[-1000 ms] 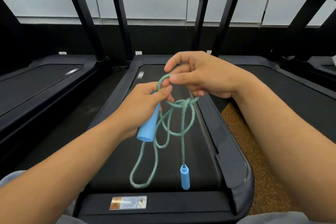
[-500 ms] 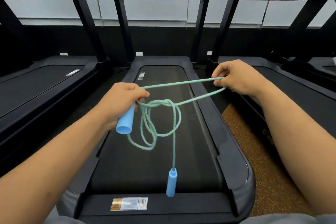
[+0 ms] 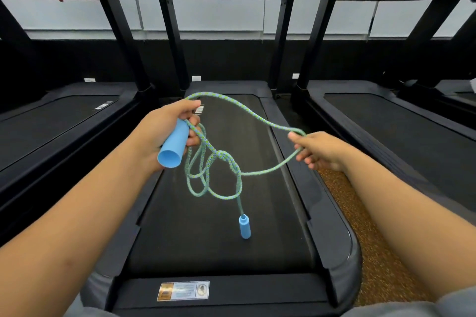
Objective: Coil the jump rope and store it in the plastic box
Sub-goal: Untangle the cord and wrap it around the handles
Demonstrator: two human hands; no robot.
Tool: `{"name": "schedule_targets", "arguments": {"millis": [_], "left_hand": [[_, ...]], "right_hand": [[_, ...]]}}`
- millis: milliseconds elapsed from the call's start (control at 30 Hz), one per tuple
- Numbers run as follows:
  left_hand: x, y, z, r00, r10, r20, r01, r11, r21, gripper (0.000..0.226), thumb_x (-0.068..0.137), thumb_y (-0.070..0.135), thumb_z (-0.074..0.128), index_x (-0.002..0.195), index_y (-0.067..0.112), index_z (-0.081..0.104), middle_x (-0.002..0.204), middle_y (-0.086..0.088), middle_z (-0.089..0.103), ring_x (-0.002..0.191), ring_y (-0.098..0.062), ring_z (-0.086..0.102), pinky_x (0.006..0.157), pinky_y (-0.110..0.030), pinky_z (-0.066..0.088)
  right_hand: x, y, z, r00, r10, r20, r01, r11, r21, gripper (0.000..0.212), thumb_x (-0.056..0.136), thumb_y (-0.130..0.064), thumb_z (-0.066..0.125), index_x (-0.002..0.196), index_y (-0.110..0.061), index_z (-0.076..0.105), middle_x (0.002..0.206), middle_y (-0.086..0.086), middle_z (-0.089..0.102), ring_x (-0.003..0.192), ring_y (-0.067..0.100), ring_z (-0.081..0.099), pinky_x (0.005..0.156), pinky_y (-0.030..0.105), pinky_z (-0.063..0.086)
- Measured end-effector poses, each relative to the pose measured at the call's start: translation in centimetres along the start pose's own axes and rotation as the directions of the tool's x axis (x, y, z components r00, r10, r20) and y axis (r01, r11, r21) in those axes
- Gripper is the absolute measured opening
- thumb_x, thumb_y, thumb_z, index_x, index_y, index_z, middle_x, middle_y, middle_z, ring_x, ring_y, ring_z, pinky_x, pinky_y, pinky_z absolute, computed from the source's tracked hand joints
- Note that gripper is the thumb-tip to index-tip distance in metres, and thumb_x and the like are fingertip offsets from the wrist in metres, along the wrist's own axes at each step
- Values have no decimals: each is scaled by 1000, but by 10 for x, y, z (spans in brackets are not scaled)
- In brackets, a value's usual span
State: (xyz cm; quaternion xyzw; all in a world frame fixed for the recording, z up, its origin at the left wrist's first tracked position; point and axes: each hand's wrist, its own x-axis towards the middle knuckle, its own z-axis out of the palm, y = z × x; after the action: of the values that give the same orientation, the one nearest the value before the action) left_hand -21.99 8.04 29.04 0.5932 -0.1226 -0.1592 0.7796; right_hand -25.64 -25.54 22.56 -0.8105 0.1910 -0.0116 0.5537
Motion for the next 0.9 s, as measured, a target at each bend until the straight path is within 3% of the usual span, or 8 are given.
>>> {"name": "schedule_targets", "arguments": {"millis": [133,233,333,467,567,667,800,900], "left_hand": [[4,0,9,995,-25,94,31,998,-55,43,88,31,72,53,22,48,65,2,49,55,-15,39,56,-26,25],[5,-2,16,990,-39,138,52,994,-92,42,89,30,72,58,19,46,66,1,50,56,-15,40,54,-26,28],[3,-1,19,989,-31,144,48,992,-117,41,91,30,71,60,18,47,66,0,51,57,-15,38,51,-25,32],[-3,5,15,990,-14,140,32,992,-125,40,93,30,68,62,19,46,69,0,50,57,-13,38,52,-23,33],[-5,10,10,995,-13,97,32,981,-193,41,95,27,65,60,18,46,67,0,49,57,-12,38,49,-21,34],[-6,16,5,998,0,60,13,974,-224,41,98,27,62,61,18,46,68,1,47,55,-11,38,47,-20,35],[-4,19,1,1000,14,18,-8,954,-299,40,99,26,61,65,17,43,67,1,47,55,-11,37,48,-19,35],[-2,20,1,1000,11,17,-4,944,-330,41,99,25,60,62,17,43,67,1,46,54,-11,38,48,-19,34]], "right_hand": [[-28,-30,17,946,4,325,135,905,-403,55,85,-16,83,134,-16,57,111,14,68,80,22,66,74,39,60],[-55,-70,38,866,-369,338,433,891,-137,44,90,0,70,127,-25,62,122,11,65,97,18,68,92,45,57],[-82,-95,55,756,-512,407,440,859,262,41,99,-6,60,136,-24,58,133,10,67,119,32,68,104,51,51],[-92,-90,73,719,-427,548,427,894,136,61,96,-23,71,150,-23,42,134,20,65,91,25,69,78,38,56],[-86,-79,84,830,-436,348,486,871,-68,60,85,-31,83,134,-25,49,120,16,68,77,12,62,67,31,50],[-86,-75,83,864,-469,183,496,856,-144,46,82,-42,84,104,-17,52,90,6,67,68,14,59,61,31,49],[-99,-68,85,868,-143,476,346,862,-372,50,86,-53,77,86,-5,63,77,14,71,64,26,69,54,30,55],[-91,-43,113,873,-47,485,275,869,-411,60,87,-52,76,99,5,66,89,15,70,65,21,74,56,29,59]]}}
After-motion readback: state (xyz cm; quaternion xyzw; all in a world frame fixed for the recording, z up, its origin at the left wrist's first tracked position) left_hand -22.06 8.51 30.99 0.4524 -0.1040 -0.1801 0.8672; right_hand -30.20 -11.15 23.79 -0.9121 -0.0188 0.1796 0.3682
